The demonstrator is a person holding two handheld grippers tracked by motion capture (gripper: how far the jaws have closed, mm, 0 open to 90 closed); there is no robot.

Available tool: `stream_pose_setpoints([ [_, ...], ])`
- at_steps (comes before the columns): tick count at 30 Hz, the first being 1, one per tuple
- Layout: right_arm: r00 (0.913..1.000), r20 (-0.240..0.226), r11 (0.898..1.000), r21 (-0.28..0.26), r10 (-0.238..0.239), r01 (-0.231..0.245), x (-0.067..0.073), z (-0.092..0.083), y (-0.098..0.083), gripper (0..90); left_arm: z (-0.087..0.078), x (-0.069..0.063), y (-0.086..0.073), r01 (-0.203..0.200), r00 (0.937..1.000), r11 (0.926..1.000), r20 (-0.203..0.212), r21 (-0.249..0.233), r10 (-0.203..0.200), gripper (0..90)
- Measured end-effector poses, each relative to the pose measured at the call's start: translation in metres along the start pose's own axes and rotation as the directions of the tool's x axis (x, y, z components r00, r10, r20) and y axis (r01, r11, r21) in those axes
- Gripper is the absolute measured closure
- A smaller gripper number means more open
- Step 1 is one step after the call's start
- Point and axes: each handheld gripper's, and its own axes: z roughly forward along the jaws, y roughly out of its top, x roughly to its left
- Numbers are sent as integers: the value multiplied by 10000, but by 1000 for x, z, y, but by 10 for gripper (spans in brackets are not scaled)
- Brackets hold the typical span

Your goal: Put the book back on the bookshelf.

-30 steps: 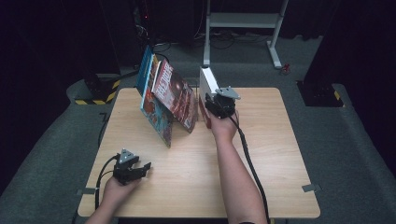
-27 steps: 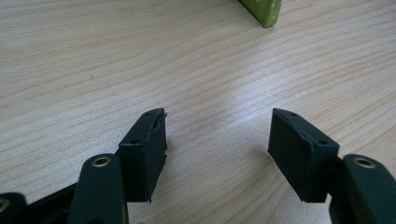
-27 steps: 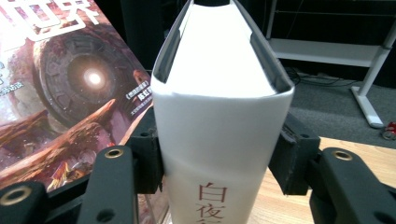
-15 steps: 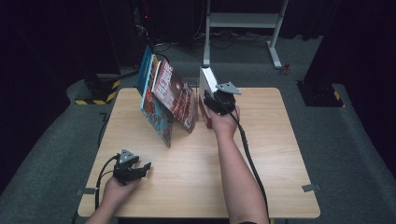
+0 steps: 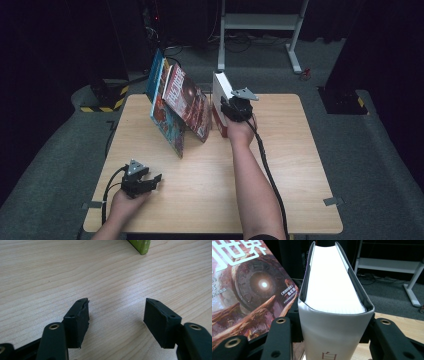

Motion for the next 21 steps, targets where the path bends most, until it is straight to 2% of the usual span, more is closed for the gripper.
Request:
stream_pose_setpoints([
  [6, 9998, 176, 10000, -66, 21, -19, 3, 1, 1, 547, 0, 0, 0, 14, 10000, 10000, 9, 5, -14, 370],
  [12, 9989, 406, 9993, -276, -234, 245, 13, 4, 3, 550, 0, 0, 0, 53, 10000, 10000, 51, 17, -53, 370],
  [21, 9971, 705, 9989, -345, -289, 314, 15, 11, 11, 551, 0, 0, 0, 60, 10000, 10000, 72, -1, -60, 370],
])
